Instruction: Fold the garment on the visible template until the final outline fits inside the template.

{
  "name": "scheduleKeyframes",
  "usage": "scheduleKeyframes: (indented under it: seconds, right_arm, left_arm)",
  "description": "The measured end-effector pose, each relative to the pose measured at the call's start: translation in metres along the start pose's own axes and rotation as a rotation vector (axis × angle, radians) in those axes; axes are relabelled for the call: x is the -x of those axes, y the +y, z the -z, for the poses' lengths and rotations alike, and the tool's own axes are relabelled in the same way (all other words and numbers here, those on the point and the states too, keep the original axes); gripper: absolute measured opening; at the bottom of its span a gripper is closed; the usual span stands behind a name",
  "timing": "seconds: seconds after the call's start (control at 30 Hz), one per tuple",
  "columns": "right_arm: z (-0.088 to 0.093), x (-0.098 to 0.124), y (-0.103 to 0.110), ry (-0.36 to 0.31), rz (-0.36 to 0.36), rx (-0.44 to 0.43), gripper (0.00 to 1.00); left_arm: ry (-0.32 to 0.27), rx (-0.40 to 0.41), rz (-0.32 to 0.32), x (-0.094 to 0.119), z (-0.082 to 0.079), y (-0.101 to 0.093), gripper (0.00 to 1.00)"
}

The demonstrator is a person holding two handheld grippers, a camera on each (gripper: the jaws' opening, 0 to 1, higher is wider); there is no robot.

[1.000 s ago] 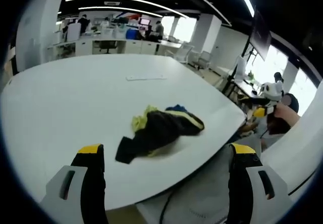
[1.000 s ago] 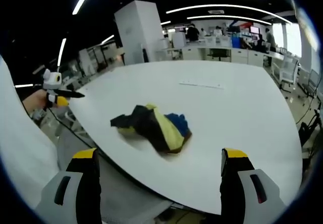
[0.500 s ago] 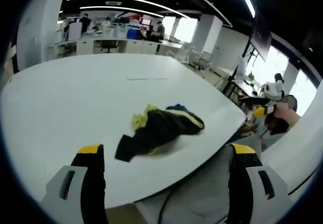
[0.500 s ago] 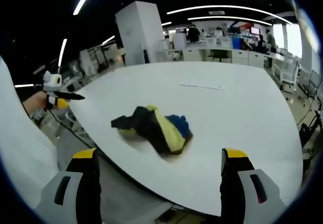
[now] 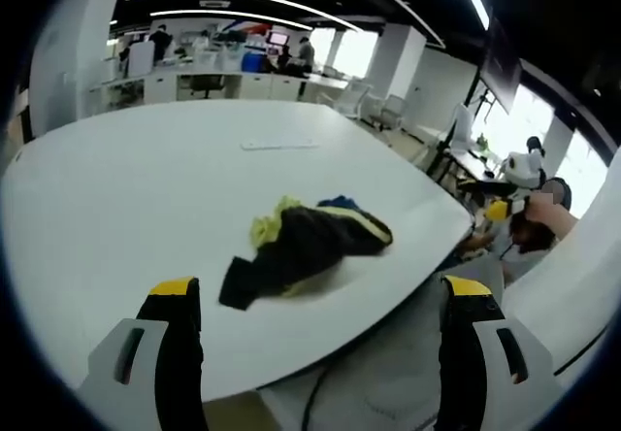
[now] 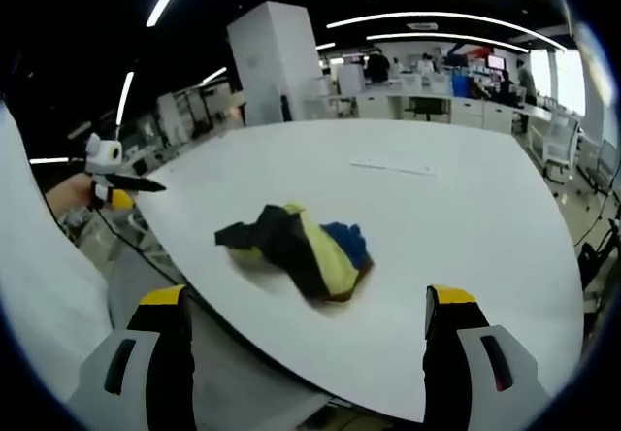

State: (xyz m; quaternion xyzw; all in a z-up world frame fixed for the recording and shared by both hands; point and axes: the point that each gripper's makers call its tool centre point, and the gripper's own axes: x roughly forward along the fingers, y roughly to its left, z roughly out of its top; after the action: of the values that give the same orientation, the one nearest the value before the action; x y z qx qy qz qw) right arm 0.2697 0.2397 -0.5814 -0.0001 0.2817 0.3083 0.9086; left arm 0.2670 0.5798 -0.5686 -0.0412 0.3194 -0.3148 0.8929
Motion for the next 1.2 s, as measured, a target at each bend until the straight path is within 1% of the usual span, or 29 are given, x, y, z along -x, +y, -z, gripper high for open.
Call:
scheduleKeyframes:
  seconds: [0.17,0.33,0.43,0.5,0.57,0.67,0.8,0.87,0.9,1.0,1.1,1.2]
  right_arm:
    - [-0.001,0.0,-0.002,-0.007,0.003,0.009,1.0]
    - [0.003,-0.002,-0.003,0.005,0.001,0.039,1.0]
    - [0.006,-0.004,-0.006,0.014,-0.003,0.038,1.0]
    - [0.01,-0.005,-0.008,0.033,0.001,0.029,0.96]
    - [0.011,-0.006,-0.012,0.038,0.005,0.019,0.94]
    - [0.009,-0.007,-0.014,0.021,0.013,0.012,0.97]
    - [0.01,-0.008,-0.015,0.028,0.01,0.018,0.95]
    - [0.011,-0.01,-0.016,0.034,0.002,0.03,0.94]
    - [0.011,-0.012,-0.015,0.04,-0.01,0.04,0.94]
    - [0.01,-0.015,-0.02,0.045,-0.012,0.05,0.93]
    - [0.008,-0.016,-0.021,0.035,-0.018,0.059,0.9]
    - [0.008,-0.017,-0.022,0.033,-0.019,0.068,0.89]
  left_arm:
    - [-0.001,-0.012,0.026,-0.005,-0.002,-0.005,0.99]
    - [0.003,-0.02,0.025,-0.009,-0.002,-0.007,0.98]
    - [0.015,-0.033,0.03,-0.011,0.0,-0.008,0.98]
    - [0.021,-0.04,0.028,-0.012,0.001,-0.009,0.98]
    - [0.022,-0.036,0.031,-0.013,0.002,-0.01,0.96]
    - [0.012,-0.023,0.064,-0.021,0.001,-0.019,0.93]
    - [0.033,-0.032,0.078,-0.03,0.004,-0.025,0.92]
    - [0.036,-0.039,0.098,-0.033,0.004,-0.03,0.91]
    - [0.036,-0.036,0.102,-0.035,0.004,-0.031,0.9]
    - [0.042,-0.042,0.11,-0.038,0.003,-0.033,0.89]
    - [0.041,-0.063,0.112,-0.04,0.002,-0.035,0.86]
    - [0.042,-0.066,0.115,-0.042,0.003,-0.038,0.86]
